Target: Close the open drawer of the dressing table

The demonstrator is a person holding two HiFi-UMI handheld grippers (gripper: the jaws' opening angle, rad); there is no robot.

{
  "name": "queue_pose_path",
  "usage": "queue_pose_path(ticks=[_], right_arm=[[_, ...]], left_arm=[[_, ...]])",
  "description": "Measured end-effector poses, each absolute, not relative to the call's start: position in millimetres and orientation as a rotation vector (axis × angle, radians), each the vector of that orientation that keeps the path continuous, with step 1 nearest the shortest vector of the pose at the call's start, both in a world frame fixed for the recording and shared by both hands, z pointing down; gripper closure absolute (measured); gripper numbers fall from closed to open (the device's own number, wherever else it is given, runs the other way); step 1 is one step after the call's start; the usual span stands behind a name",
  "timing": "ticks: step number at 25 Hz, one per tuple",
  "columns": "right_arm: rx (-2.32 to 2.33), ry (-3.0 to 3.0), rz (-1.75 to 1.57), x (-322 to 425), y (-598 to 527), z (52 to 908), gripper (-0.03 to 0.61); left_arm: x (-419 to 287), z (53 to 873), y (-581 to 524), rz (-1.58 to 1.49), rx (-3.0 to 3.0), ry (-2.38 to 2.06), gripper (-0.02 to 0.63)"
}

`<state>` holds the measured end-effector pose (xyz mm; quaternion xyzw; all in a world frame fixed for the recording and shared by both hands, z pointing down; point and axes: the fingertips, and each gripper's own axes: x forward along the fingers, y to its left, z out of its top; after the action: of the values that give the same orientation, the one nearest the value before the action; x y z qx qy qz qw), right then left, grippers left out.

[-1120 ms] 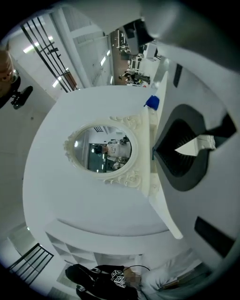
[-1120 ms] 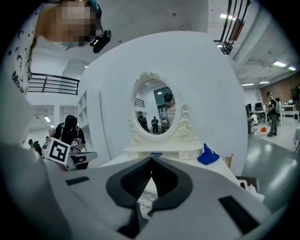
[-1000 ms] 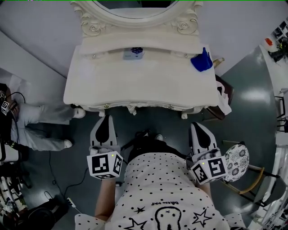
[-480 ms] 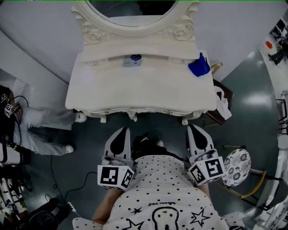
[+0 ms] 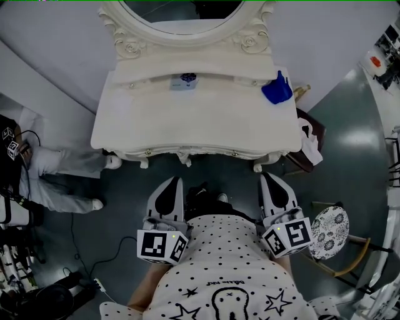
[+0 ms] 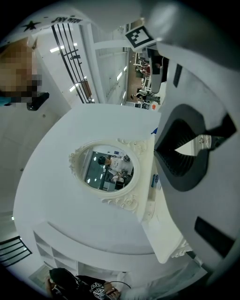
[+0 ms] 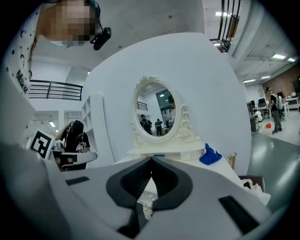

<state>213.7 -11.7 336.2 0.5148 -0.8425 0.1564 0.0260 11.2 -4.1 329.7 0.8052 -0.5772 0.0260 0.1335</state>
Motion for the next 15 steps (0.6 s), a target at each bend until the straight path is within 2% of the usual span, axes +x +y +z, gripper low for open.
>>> queue_pose_path(ticks=[15], right_arm=[[1.607,-2.617,0.491,220.0,-10.5,335.6,0.569]], left_arm=[[10.4,332.0,-3.1,0.091,2.305,-1.699,0.601]])
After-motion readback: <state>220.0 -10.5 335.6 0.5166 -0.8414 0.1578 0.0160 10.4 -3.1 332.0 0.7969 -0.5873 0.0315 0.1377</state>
